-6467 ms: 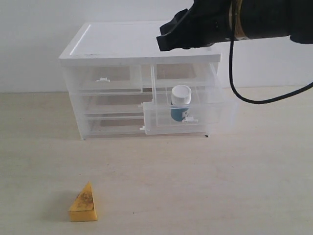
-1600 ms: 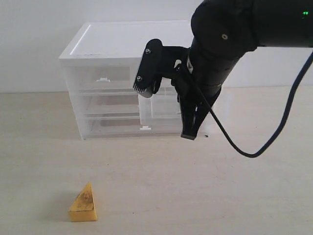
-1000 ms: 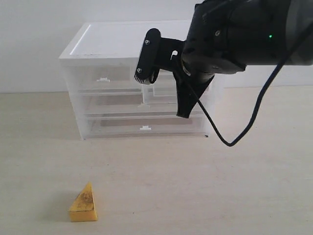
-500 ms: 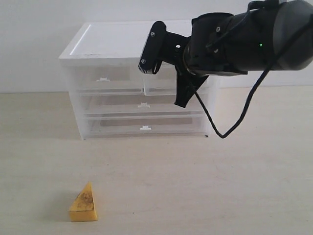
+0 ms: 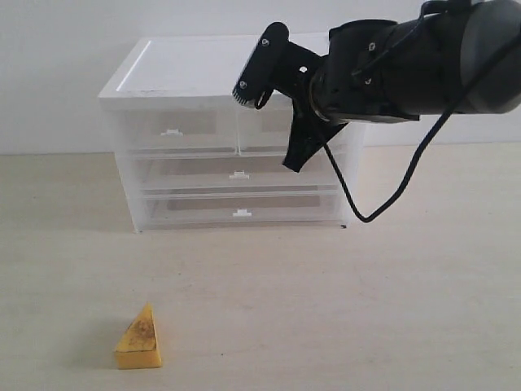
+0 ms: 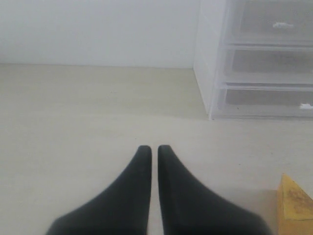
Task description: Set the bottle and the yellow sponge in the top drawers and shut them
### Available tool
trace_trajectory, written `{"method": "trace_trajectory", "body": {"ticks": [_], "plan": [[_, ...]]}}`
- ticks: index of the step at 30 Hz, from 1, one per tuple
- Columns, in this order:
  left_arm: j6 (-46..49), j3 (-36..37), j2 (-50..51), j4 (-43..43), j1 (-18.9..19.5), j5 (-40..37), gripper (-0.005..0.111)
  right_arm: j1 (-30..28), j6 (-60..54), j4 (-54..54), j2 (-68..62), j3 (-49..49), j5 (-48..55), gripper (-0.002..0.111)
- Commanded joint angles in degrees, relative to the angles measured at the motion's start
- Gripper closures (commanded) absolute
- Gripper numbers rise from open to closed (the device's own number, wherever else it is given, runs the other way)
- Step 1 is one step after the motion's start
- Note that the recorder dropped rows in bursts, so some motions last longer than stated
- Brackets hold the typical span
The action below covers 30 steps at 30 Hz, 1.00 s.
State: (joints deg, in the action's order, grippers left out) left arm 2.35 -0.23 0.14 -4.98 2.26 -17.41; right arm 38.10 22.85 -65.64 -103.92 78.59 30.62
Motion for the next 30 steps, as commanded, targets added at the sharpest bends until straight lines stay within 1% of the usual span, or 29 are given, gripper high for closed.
{"method": "trace_trajectory", "body": {"ticks": [1,4,8,13,16,19,21,27,30], "plan": [[0.3,0.2,-0.1,0.1,-0.2,0.7,0.103,-0.4,-0.7,5.8,3.0,-0.2,0.2,0.108],[0.3,0.2,-0.1,0.1,-0.2,0.7,0.103,-0.4,-3.9,11.7,6.1,-0.2,0.0,0.108],[0.3,0.2,-0.1,0.1,-0.2,0.7,0.103,-1.6,-4.6,18.3,9.7,-0.2,1.6,0.108],[0.3,0.2,-0.1,0.1,-0.2,0.7,0.103,-6.9,-10.5,32.8,13.9,-3.9,-0.3,0.108],[0.3,0.2,-0.1,0.1,-0.2,0.7,0.103,-11.2,-11.0,38.9,16.5,-8.4,-3.5,0.108],[0.3,0.2,-0.1,0.1,-0.2,0.7,0.103,-15.1,-11.0,44.1,19.7,-14.5,-9.2,0.108],[0.3,0.2,-0.1,0.1,-0.2,0.7,0.103,-16.7,-10.9,46.9,22.3,-18.9,-14.3,0.108],[0.3,0.2,-0.1,0.1,-0.2,0.7,0.103,-17.6,-8.4,49.9,29.6,-29.6,-29.5,0.108],[0.3,0.2,-0.1,0.1,-0.2,0.7,0.103,-17.6,-6.8,49.9,32.8,-34.4,-35.0,0.108]]}}
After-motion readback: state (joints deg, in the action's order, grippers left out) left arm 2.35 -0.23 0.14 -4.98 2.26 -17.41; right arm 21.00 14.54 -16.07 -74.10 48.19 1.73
